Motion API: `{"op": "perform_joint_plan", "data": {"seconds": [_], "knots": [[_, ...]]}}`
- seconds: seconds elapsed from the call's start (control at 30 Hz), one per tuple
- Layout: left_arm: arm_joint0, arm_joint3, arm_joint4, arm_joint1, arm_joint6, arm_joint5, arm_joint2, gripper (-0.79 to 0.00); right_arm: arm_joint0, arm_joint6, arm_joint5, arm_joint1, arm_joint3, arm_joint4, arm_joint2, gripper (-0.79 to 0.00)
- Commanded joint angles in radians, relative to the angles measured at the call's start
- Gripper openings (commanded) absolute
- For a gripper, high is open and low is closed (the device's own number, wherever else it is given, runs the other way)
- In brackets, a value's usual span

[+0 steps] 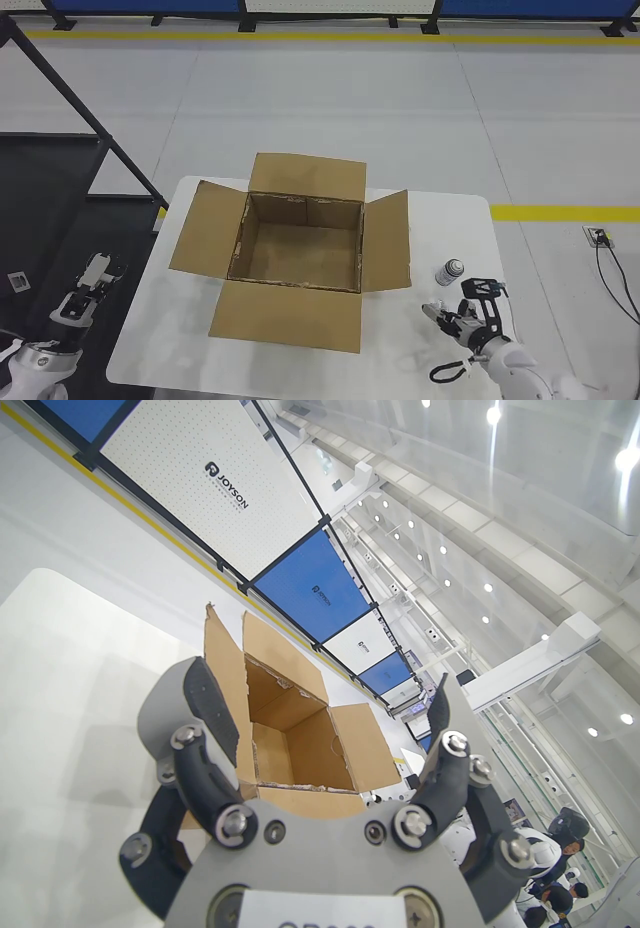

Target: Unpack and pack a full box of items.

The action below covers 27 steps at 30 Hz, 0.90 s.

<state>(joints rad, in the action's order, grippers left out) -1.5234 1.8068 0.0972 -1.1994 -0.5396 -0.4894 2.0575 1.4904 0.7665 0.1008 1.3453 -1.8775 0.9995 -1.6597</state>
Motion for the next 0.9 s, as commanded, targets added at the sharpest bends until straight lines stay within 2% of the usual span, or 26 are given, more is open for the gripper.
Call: {"op": "perform_joint_plan", "data": {"seconds": [0.0, 0.3, 0.5, 0.87], "knots": [[0.000, 0.000, 0.000, 0.000, 0.000, 0.000, 0.000, 0.000, 0.005, -0.002, -0.009, -0.001, -0.009, 0.001, 0.003, 0.000], [0.000, 0.000, 0.000, 0.000, 0.000, 0.000, 0.000, 0.000, 0.022, -0.015, -0.038, -0.008, -0.046, 0.011, 0.017, 0.000], [0.000, 0.000, 0.000, 0.000, 0.000, 0.000, 0.000, 0.000, 0.010, 0.011, 0.009, -0.017, -0.059, 0.073, 0.048, 0.000], [0.000, 0.000, 0.000, 0.000, 0.000, 0.000, 0.000, 0.000, 0.012, 0.013, -0.001, -0.019, -0.079, 0.061, 0.039, 0.000]]}}
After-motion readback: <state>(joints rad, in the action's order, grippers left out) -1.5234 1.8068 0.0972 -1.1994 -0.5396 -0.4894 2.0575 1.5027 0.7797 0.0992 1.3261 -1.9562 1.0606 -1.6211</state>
